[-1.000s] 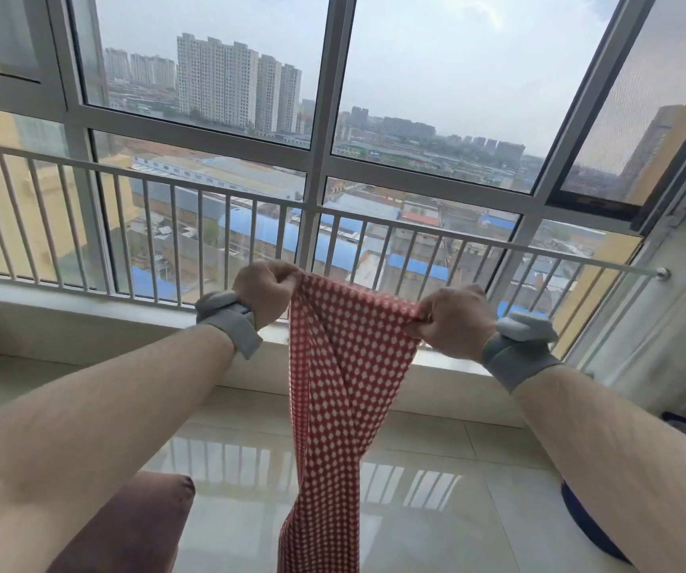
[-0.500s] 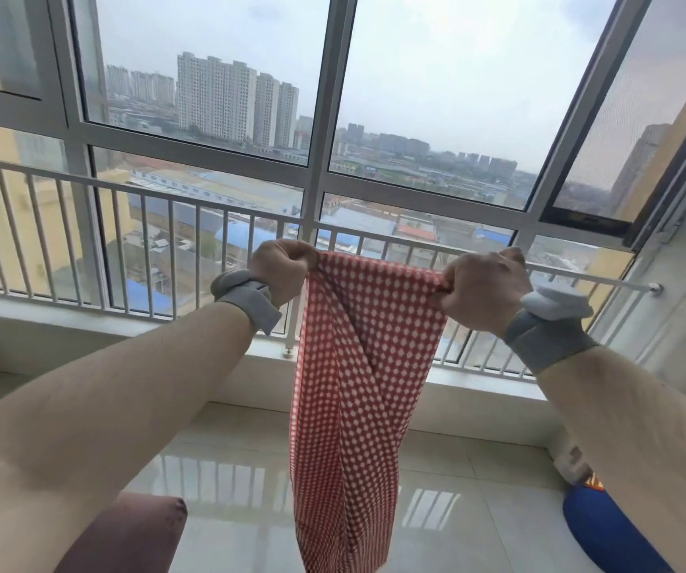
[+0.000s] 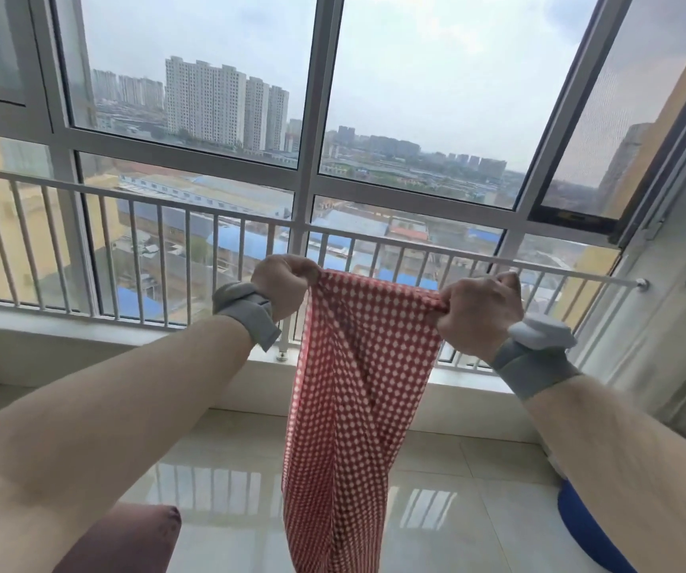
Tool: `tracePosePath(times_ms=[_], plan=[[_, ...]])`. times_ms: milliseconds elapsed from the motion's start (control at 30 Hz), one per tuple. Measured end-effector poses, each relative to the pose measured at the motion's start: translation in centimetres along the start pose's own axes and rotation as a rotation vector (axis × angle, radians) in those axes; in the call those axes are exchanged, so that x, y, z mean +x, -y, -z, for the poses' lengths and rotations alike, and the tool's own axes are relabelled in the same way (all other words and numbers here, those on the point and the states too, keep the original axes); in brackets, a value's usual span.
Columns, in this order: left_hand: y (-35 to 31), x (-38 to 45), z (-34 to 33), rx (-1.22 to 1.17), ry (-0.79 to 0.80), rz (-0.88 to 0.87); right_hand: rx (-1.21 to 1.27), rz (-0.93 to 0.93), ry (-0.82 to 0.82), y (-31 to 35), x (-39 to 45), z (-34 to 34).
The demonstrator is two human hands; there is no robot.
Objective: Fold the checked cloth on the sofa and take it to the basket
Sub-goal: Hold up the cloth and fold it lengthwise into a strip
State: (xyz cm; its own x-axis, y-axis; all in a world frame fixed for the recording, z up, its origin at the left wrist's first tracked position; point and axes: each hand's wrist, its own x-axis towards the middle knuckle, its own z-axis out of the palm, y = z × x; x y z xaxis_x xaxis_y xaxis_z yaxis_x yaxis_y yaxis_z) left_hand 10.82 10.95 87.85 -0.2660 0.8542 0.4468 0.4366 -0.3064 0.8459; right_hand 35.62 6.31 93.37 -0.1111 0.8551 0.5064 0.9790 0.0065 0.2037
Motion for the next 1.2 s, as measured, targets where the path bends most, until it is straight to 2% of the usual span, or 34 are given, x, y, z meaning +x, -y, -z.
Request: tracePosePath(times_ms=[233, 300, 367, 400, 433, 500, 533, 667, 833, 867, 967, 1000, 1033, 1100, 1133, 1200], plan=[[-1.9, -0.6, 0.3, -0.054, 0.072, -0.006, 0.071, -0.058, 0.026, -0.6, -0.3, 1.4], [-3.0, -0.8, 0.9, -0.119, -0.016, -0.088, 0.154, -0.105, -0.113, -1.3, -0.3, 1.8], [-3.3, -1.3, 1.7, -0.199, -0.159, -0.235, 0.299, -0.107, -0.406, -1.8, -0.9, 2.1], [-3.3, -1.5, 1.8, -0.171, -0.189, -0.287, 0.303, -0.058, -0.479, -1.6, -1.1, 2.4], [-2.8, -2.5, 1.5, -0.098, -0.167, -0.298, 0.194, 0.008, -0.374, -1.3, -1.8, 1.8], [-1.3, -3.4, 0.6, -0.020, -0.074, -0.167, 0.020, 0.101, -0.007, -0.4, -2.3, 0.1], [-0.9, -3.3, 0.1, -0.046, -0.079, -0.114, 0.033, 0.085, 0.045, -0.2, -2.0, -0.4], [0.0, -3.1, -0.3, -0.174, -0.084, -0.017, 0.031, -0.050, -0.081, -0.5, -0.9, -1.3], [-1.5, -1.4, -0.3, -0.024, 0.100, 0.044, 0.041, 0.051, 0.062, -2.1, 0.4, 0.0], [-2.7, -0.7, 0.2, -0.069, 0.091, 0.048, 0.074, 0.040, 0.014, -2.4, 0.9, 0.6], [-5.2, 0.1, 1.5, -0.210, -0.110, -0.084, 0.344, -0.108, -0.407, -2.5, 0.9, 1.7], [-5.2, -0.6, 1.5, -0.195, -0.112, -0.103, 0.364, -0.076, -0.465, -2.0, 0.4, 1.8], [-4.6, -1.1, 1.1, -0.155, -0.069, -0.064, 0.306, -0.005, -0.349, -1.4, 0.0, 1.2], [-2.2, -2.8, -0.3, -0.107, 0.039, 0.171, 0.137, 0.070, 0.102, -0.4, -2.6, -1.4], [-1.3, -2.6, -0.7, -0.117, 0.023, 0.220, 0.137, 0.061, 0.154, -0.3, -2.4, -2.2], [-0.1, -2.8, -0.9, -0.118, 0.018, 0.255, 0.113, 0.030, 0.149, -0.8, -1.6, -2.2]])
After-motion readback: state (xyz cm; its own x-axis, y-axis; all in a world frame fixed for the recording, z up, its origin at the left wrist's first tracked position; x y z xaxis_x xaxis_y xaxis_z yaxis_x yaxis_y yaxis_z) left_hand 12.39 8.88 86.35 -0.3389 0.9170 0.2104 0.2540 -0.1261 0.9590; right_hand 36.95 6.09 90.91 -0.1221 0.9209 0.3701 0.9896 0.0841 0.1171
